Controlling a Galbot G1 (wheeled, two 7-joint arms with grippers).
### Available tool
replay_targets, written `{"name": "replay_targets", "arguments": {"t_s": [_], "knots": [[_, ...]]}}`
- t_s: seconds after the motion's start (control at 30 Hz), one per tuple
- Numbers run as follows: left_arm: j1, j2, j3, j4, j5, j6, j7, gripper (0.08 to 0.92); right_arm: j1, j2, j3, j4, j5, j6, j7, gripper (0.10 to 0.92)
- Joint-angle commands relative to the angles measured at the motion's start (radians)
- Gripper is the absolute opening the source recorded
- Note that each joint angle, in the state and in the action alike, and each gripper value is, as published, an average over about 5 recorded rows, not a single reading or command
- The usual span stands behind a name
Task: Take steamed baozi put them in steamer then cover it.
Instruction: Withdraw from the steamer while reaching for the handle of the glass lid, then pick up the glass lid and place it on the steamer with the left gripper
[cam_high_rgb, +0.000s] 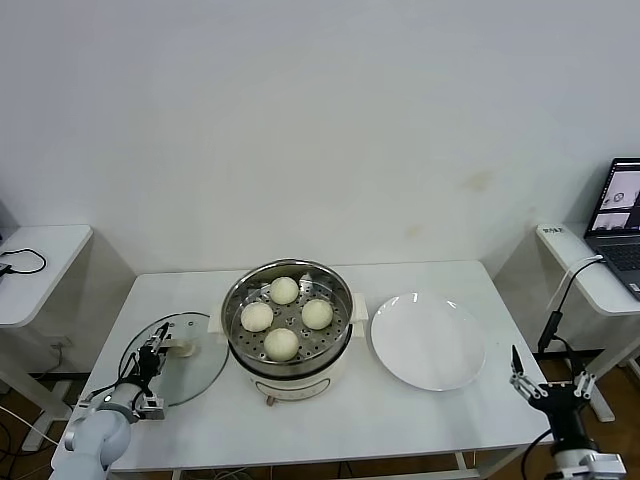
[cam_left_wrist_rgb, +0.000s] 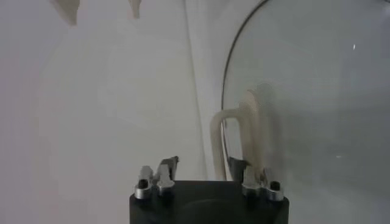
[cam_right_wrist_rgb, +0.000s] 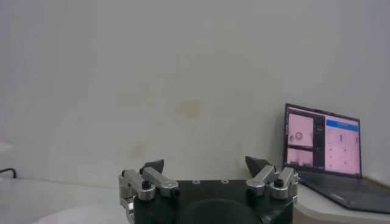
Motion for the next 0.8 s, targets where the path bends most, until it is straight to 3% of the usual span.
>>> {"name": "replay_targets", "arguments": {"t_s": [0.03,0.3,0.53,0.8], "knots": [[-0.005,-0.002,0.002,0.019,-0.017,0.0,-0.004,0.394,-0.002,0.001,-0.004,-0.003,-0.004,0.002,-0.001,0.823],[0.028,-0.021,-0.026,-0.005,-0.051,-0.006,-0.078,0.174,-0.004,0.0,-0.004,0.0,-0.005,0.005,-0.003,0.823],[0.105,-0.037,-0.095,-0.143,-0.021,0.001,-0.171,0.149,-0.001,-0.001,-0.006,0.003,-0.009,0.006,-0.007,0.823],[0.23,-0.028,-0.175,-0.37,-0.061,0.101,-0.103,0.145,-0.001,-0.014,-0.02,-0.001,-0.017,0.008,-0.016,0.823]]}}
